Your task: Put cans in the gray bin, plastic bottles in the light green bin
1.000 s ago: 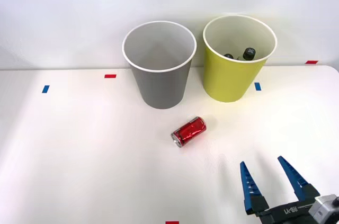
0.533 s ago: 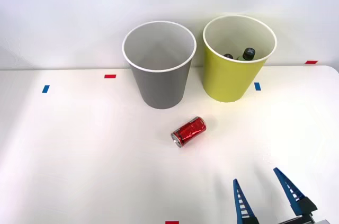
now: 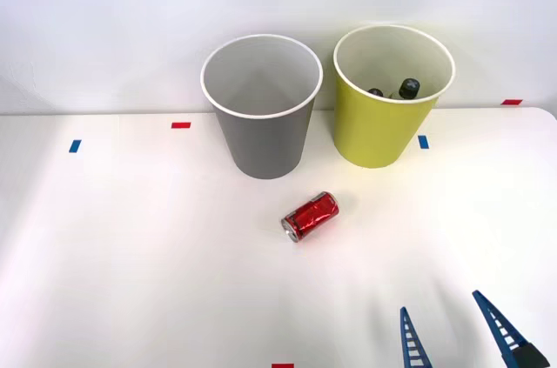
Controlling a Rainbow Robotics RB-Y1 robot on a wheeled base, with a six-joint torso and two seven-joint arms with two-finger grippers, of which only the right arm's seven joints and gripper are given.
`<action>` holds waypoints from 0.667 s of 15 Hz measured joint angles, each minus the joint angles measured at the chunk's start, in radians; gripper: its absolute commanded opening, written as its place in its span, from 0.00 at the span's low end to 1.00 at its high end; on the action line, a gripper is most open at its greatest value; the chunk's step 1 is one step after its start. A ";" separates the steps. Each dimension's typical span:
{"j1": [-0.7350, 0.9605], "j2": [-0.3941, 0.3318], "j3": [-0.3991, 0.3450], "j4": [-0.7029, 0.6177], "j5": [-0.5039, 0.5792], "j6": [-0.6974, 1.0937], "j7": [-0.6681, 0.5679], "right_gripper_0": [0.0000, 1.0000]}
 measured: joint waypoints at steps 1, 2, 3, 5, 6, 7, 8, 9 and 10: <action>-0.001 -0.002 -0.004 0.002 -0.002 -0.001 0.001 1.00; -0.002 0.001 -0.008 0.003 -0.003 -0.001 0.000 1.00; -0.003 0.005 -0.012 0.003 -0.003 -0.001 0.000 1.00; -0.004 0.014 -0.019 0.004 -0.003 0.000 0.000 1.00; -0.004 0.016 -0.021 0.004 -0.003 0.001 -0.002 1.00; -0.004 0.018 -0.023 0.004 -0.003 0.001 -0.003 1.00; -0.004 0.018 -0.023 0.004 -0.003 0.001 -0.004 1.00; -0.004 0.019 -0.023 0.004 -0.002 0.001 -0.004 1.00; -0.004 0.019 -0.023 0.004 -0.002 0.001 -0.004 1.00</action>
